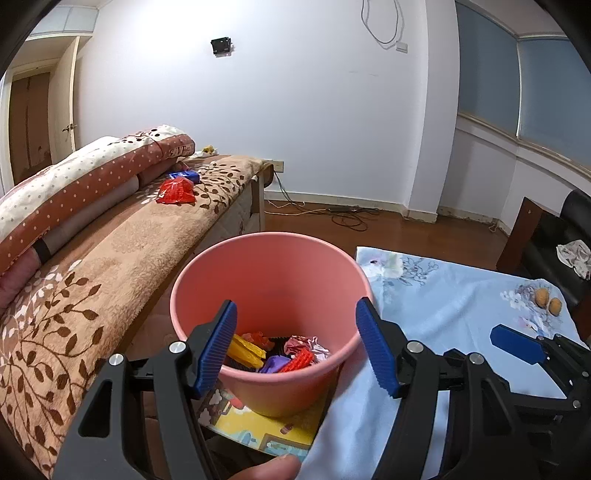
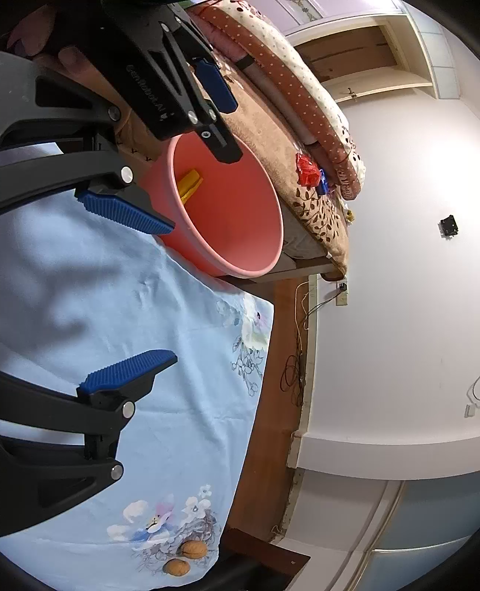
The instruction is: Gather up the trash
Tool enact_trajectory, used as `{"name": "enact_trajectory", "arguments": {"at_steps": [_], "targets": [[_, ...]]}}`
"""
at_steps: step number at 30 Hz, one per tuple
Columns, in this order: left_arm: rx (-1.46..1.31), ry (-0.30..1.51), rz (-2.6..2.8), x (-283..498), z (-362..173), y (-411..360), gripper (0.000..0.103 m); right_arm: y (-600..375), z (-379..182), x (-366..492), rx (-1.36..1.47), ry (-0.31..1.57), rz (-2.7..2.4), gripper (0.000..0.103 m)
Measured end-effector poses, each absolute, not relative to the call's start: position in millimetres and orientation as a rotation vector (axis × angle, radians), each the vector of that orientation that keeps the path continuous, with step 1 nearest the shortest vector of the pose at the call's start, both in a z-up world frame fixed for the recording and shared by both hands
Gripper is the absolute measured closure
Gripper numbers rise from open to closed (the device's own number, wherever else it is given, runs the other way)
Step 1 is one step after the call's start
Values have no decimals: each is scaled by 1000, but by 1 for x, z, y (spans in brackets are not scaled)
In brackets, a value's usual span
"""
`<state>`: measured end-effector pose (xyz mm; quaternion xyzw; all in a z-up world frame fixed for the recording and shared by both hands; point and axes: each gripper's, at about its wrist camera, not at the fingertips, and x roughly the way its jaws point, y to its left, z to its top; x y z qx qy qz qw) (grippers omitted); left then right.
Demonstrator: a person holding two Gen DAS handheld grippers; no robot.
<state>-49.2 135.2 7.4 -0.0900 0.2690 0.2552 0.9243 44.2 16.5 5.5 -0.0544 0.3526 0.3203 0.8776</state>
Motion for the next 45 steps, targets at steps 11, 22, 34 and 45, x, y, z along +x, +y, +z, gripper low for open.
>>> {"name": "enact_trajectory", "arguments": {"at_steps": [11, 22, 34, 45], "targets": [[-142, 529, 520, -63, 22, 115, 36, 3, 17, 32, -93, 712, 676, 39], [-148, 537, 517, -69, 26, 110, 36, -13, 22, 26, -73, 704, 659, 39], [-133, 543, 512, -70, 26, 102, 36, -30, 30, 23, -22, 676, 627, 39], [-115, 550, 501, -69, 25, 93, 36, -45, 27, 25, 10, 679, 577, 39]]}}
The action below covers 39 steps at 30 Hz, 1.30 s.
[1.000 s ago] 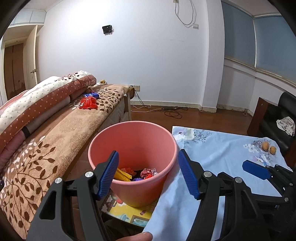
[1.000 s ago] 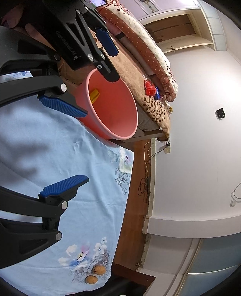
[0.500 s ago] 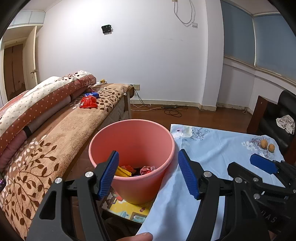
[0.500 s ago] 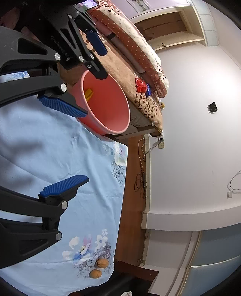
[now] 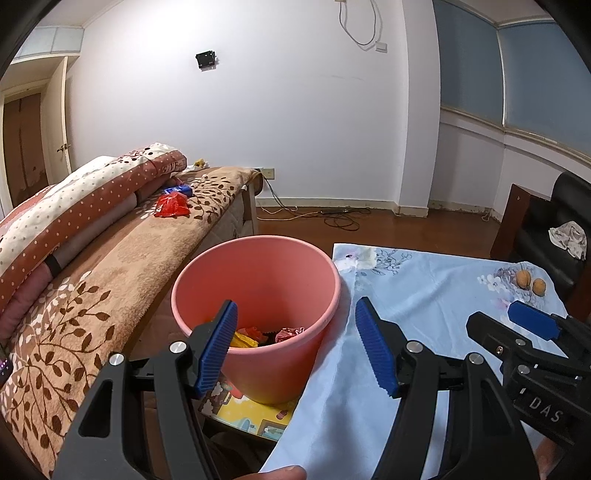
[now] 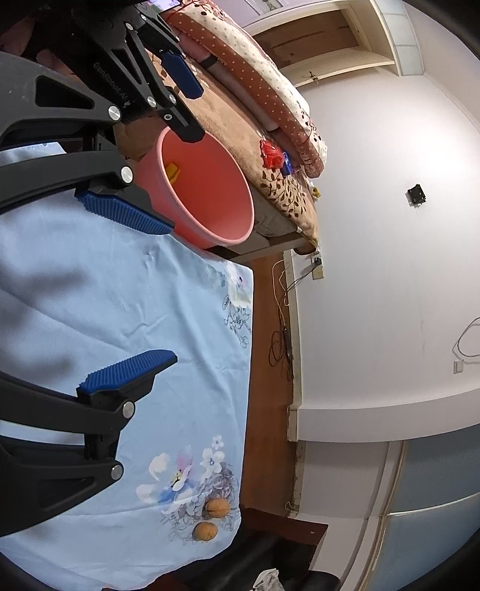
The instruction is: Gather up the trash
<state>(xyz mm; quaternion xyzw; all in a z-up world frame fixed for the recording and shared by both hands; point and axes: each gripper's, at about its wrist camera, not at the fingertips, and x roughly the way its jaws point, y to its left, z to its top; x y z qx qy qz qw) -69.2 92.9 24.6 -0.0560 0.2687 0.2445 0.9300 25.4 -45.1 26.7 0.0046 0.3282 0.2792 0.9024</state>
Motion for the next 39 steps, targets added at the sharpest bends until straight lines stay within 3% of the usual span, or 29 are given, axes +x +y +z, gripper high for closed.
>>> {"name": "enact_trajectory", "arguments": {"at_steps": [39], "targets": [[-103, 561, 493, -69, 23, 85, 36, -49, 22, 25, 11, 690, 574, 39]]}}
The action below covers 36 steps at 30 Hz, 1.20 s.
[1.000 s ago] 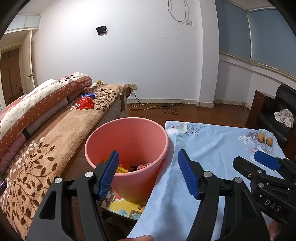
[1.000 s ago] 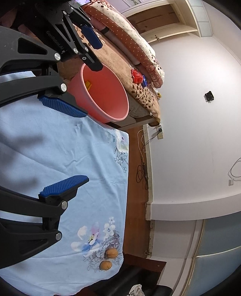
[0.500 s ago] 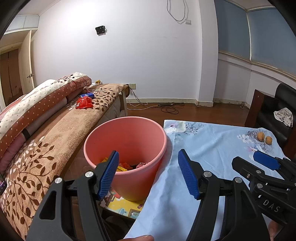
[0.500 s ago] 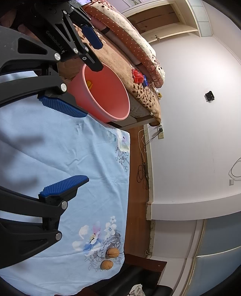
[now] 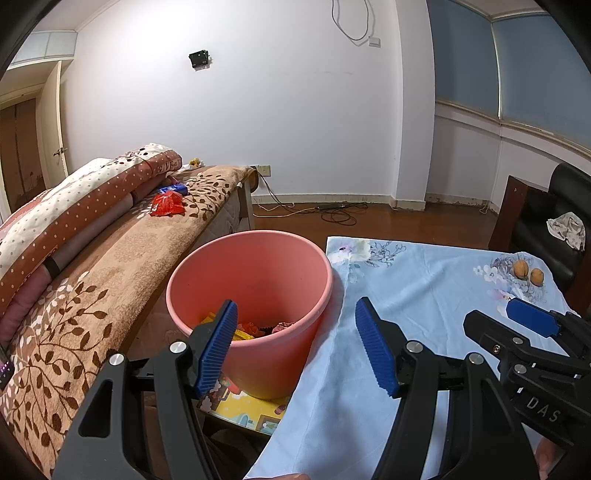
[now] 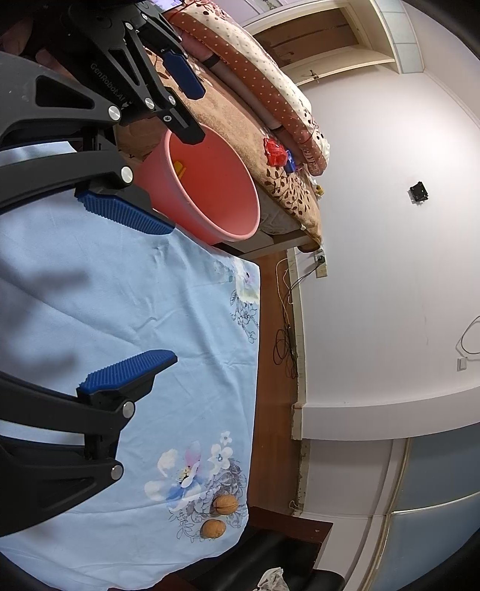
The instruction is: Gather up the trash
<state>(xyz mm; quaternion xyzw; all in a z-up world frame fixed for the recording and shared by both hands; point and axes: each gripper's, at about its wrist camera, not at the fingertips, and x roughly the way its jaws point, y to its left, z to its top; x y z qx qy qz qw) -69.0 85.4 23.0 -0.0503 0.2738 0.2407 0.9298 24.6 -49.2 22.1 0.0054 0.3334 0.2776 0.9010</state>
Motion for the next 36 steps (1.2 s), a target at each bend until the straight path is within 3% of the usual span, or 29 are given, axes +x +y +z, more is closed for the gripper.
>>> {"name": "enact_trajectory", "arguments": {"at_steps": [36], "targets": [[-83, 584, 474, -66, 16, 86, 36, -59, 11, 25, 20, 700, 570, 39]]}}
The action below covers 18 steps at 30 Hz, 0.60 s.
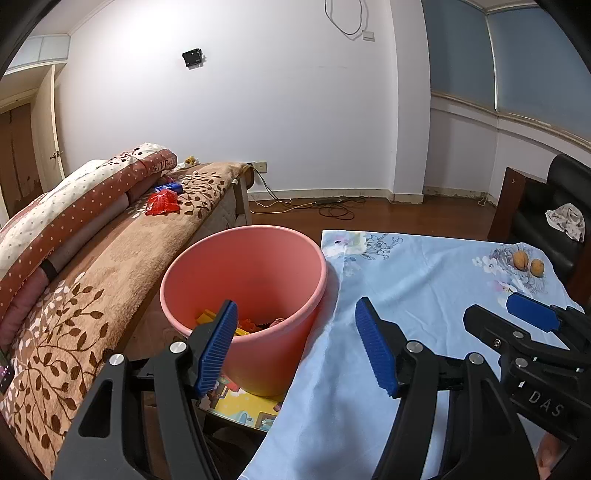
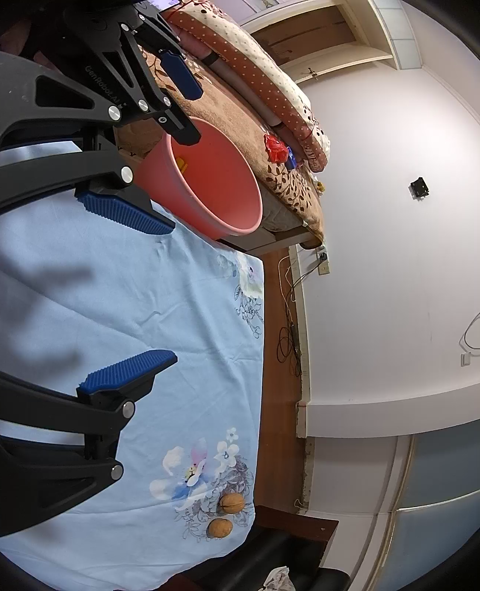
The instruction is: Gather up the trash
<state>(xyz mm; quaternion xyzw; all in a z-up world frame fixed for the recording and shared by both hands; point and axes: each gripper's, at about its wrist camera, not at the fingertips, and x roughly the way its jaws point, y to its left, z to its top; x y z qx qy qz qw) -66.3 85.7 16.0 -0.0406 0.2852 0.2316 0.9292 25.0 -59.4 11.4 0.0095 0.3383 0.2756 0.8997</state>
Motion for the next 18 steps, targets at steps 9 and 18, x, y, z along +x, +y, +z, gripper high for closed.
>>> {"name": "enact_trajectory", "arguments": {"at_steps": [9, 18], "targets": [[-78, 591, 469, -66, 15, 86, 36, -60, 11, 27, 22, 703, 570, 39], [-65, 589, 470, -63, 14, 83, 36, -63, 8, 30, 32, 712, 565, 39]]}}
